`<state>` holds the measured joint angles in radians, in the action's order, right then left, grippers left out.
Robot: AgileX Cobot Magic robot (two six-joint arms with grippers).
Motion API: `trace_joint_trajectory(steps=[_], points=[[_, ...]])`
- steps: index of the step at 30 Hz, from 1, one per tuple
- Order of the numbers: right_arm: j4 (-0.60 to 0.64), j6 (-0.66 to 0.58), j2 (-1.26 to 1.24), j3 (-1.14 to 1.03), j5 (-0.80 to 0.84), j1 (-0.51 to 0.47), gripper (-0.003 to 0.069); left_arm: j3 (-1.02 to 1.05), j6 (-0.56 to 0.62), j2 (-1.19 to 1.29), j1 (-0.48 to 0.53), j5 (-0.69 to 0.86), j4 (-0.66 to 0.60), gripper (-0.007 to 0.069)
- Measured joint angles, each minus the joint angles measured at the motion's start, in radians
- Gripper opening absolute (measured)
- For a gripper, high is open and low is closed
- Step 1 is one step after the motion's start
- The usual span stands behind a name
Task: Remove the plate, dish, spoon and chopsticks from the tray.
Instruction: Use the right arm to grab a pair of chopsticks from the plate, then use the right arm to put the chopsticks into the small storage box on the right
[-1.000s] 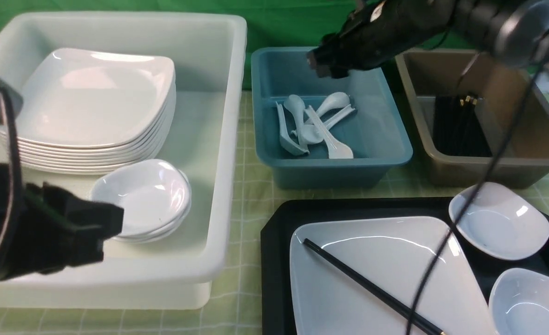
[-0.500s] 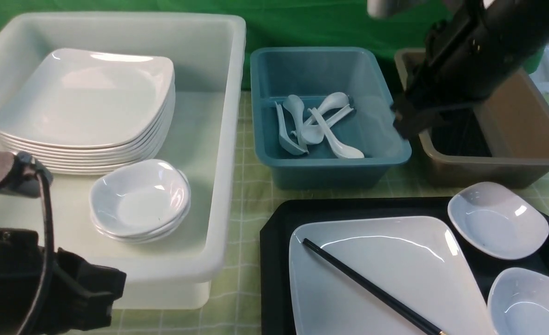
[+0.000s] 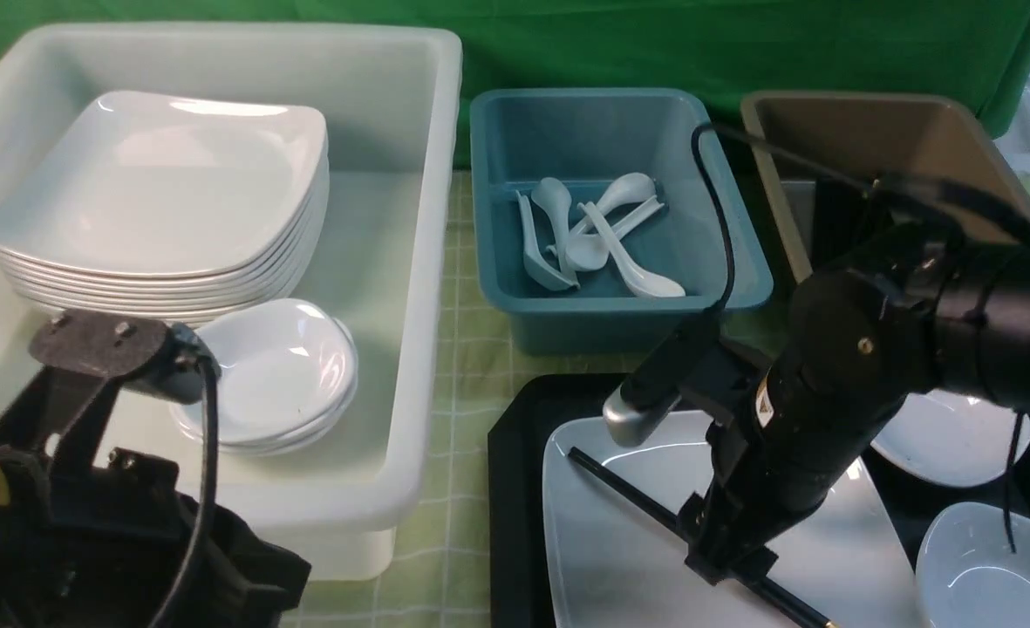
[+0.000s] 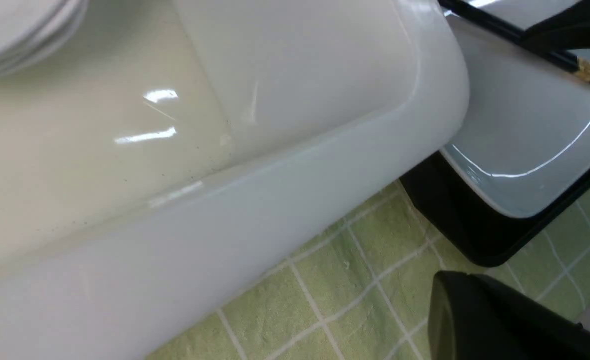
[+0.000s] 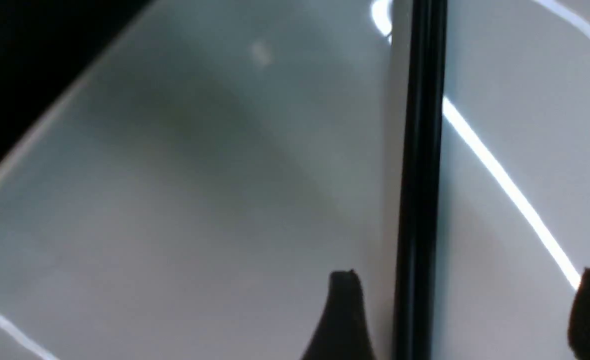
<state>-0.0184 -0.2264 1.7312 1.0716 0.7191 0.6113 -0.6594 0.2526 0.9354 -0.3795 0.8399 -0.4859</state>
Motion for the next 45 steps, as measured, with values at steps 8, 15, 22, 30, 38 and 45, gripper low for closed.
trace_joint_trajectory(steps=[8, 15, 22, 30, 38, 45], points=[[0.001, 0.055, 0.088, 0.009, -0.004, 0.001, 0.0389, 0.000, 0.026, 0.009, 0.000, 0.011, -0.008, 0.0001], [-0.005, 0.059, 0.068, 0.007, 0.018, 0.002, 0.0143, -0.002, 0.032, 0.009, 0.000, 0.014, -0.011, 0.0001], [-0.006, 0.077, -0.162, 0.041, 0.118, -0.022, 0.0142, -0.080, 0.033, 0.019, 0.000, -0.010, -0.011, 0.0001], [-0.006, 0.104, -0.273, 0.214, -0.146, -0.306, 0.0142, -0.266, 0.231, 0.173, 0.000, -0.114, -0.151, 0.0001], [0.018, 0.138, -0.008, 0.452, -0.408, -0.522, 0.0142, -0.595, 0.282, 0.529, -0.155, -0.159, -0.170, 0.0001], [0.018, 0.149, 0.268, 0.601, -0.470, -0.575, 0.0142, -0.844, 0.174, 0.771, -0.253, -0.132, -0.073, 0.0002]])
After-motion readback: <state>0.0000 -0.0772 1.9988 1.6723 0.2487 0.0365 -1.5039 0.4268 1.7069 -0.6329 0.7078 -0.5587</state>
